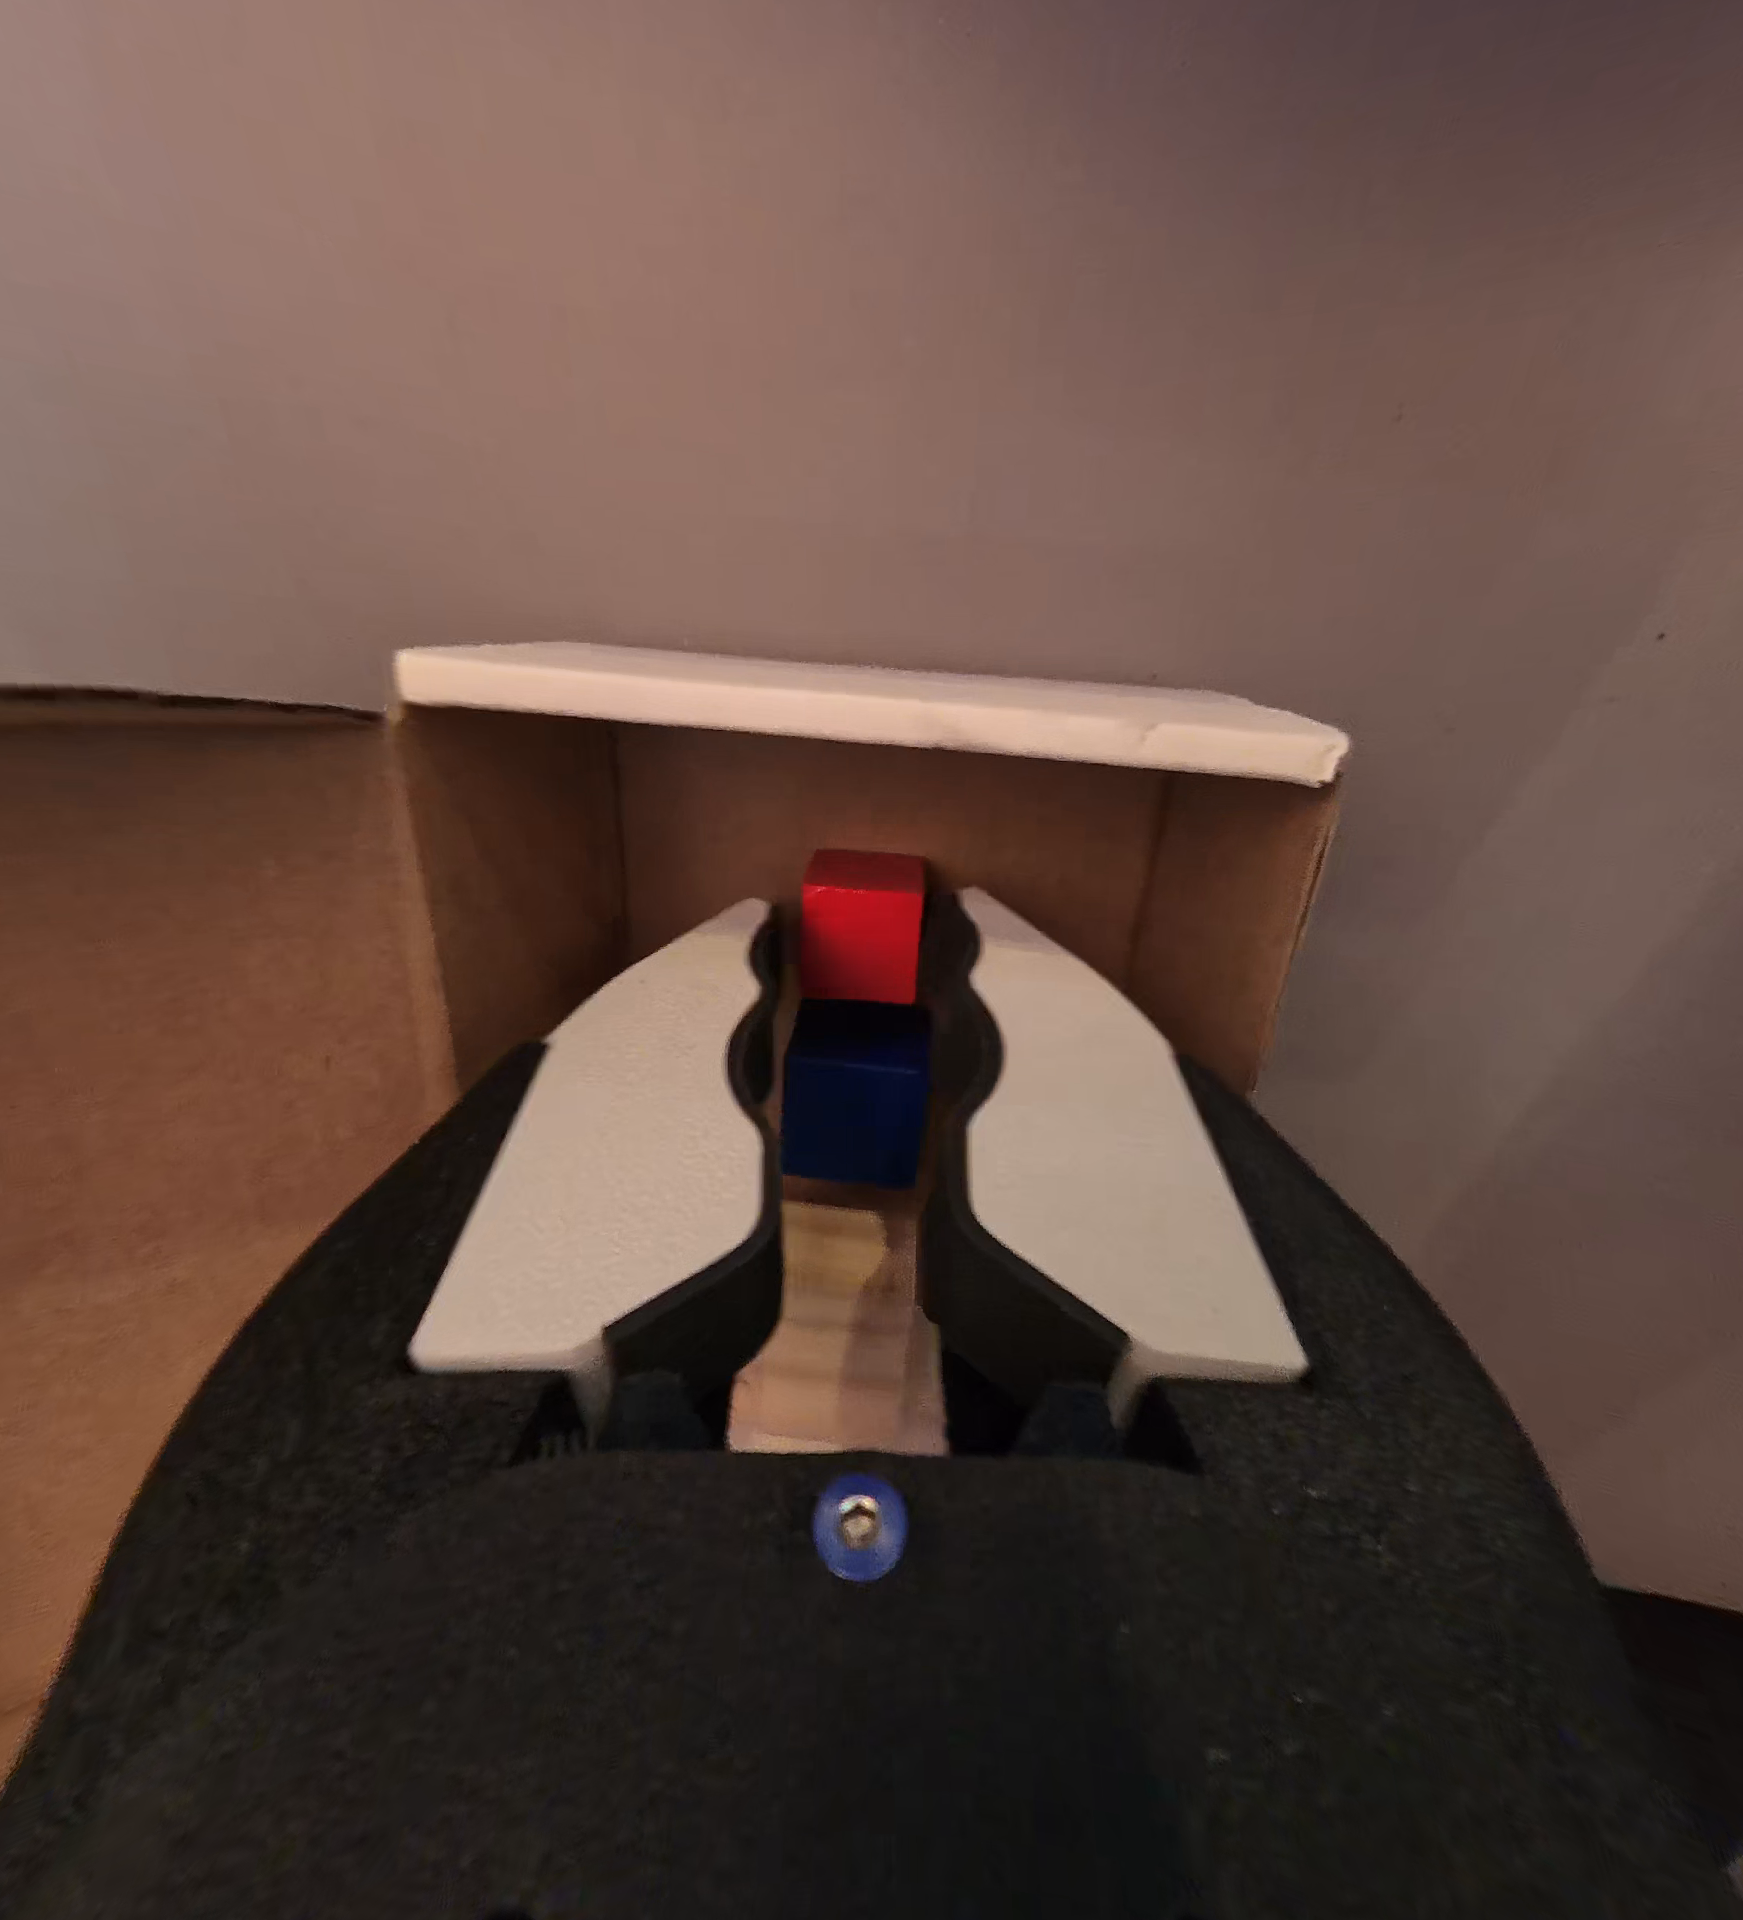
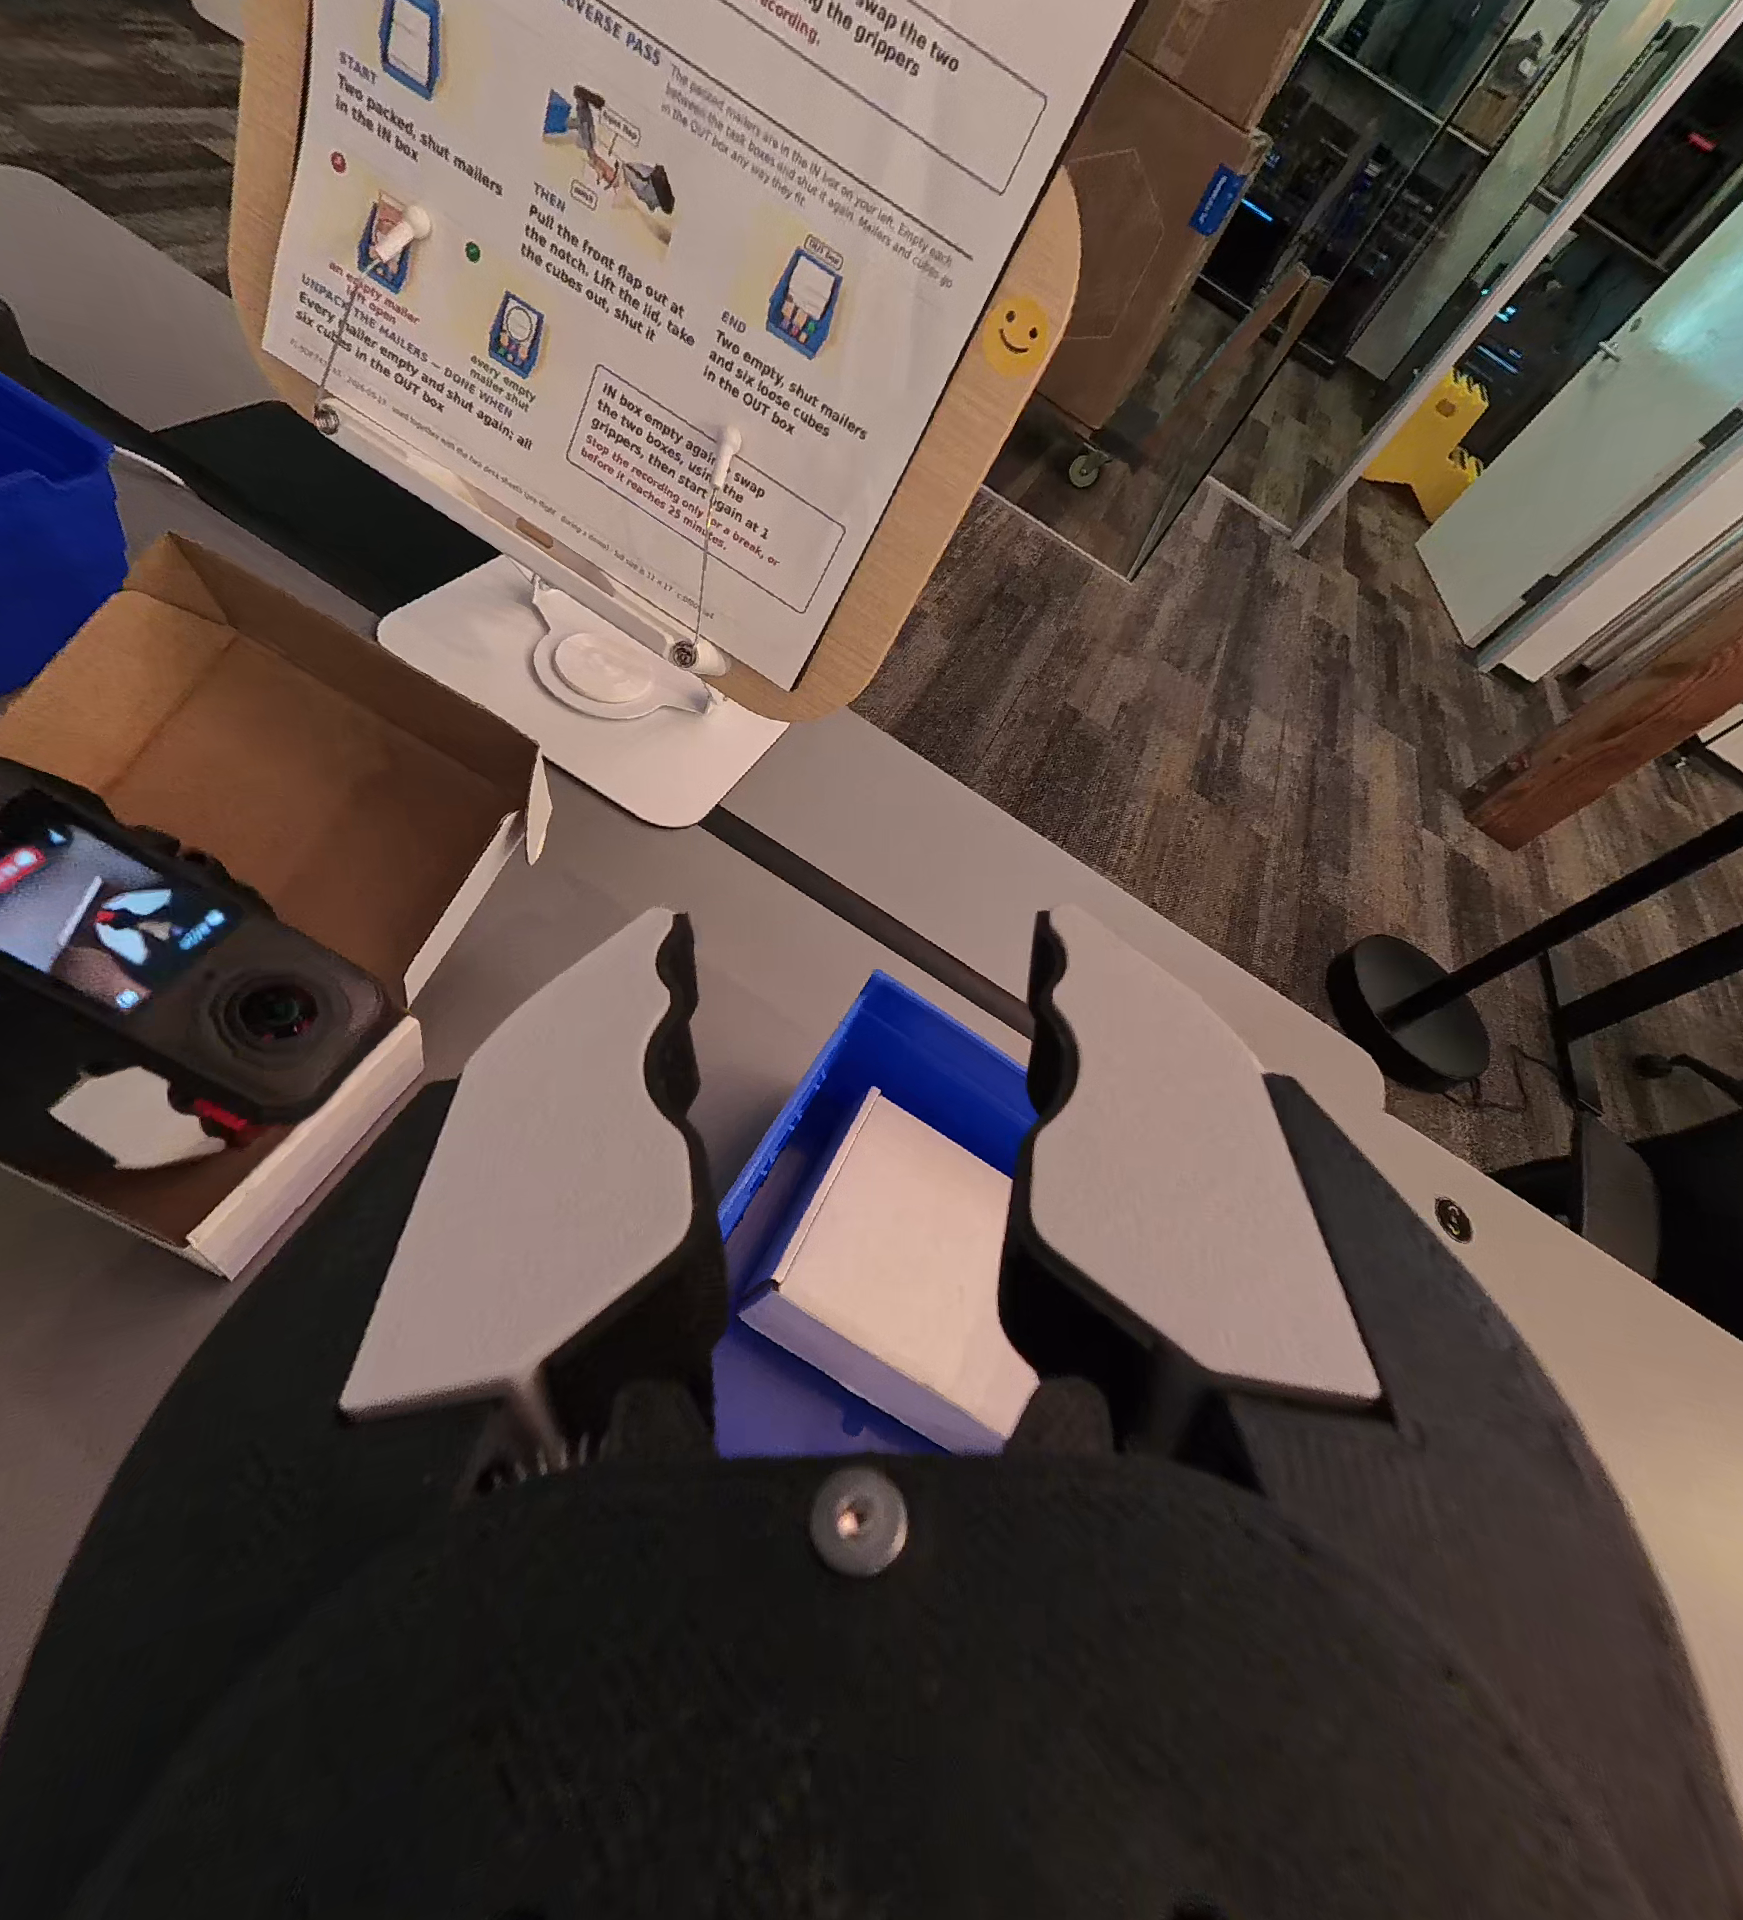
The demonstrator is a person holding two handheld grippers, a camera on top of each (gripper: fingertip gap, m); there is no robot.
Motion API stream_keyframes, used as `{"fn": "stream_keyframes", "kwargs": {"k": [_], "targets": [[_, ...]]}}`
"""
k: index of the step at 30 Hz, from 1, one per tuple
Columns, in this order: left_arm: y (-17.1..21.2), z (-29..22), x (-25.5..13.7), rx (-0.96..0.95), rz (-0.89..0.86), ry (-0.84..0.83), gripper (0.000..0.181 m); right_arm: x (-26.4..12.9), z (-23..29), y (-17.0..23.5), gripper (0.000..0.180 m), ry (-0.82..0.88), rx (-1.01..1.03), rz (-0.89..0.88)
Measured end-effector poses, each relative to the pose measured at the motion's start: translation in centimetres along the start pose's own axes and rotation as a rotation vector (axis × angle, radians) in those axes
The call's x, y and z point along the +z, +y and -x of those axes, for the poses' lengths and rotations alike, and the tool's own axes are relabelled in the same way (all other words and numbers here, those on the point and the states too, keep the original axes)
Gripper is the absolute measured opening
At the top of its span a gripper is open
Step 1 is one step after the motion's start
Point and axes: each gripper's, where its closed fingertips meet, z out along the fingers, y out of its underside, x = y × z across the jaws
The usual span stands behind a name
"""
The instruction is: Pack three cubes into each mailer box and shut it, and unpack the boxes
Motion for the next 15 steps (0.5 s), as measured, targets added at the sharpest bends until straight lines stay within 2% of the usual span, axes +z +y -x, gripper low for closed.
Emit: {"fn": "stream_keyframes", "kwargs": {"k": [1,4,7,10,12,15], "targets": [[-0.3,0.3,-0.6,-0.006,-0.029,-0.02,0.041,0.1,0.0,0.1,0.063,-0.006,0.0,0.003],[-1.5,0.9,-5.0,-0.046,-0.204,-0.079,0.046,0.2,-0.3,0.5,0.063,-0.008,0.012,0.01],[-2.6,2.3,-12.9,-0.17,-0.526,-0.218,0.049,0.6,-0.6,0.7,0.063,-0.034,0.054,-0.002],[0.2,5.6,-20.3,-0.428,-0.81,-0.452,0.053,2.4,0.9,0.7,0.063,-0.147,0.141,-0.018],[3.1,7.3,-22.2,-0.573,-0.902,-0.541,0.054,4.6,3.0,0.8,0.063,-0.231,0.178,-0.005],[6.4,8.9,-20.7,-0.744,-0.839,-0.478,0.049,8.2,5.8,0.1,0.064,-0.305,0.252,-0.043]]}}
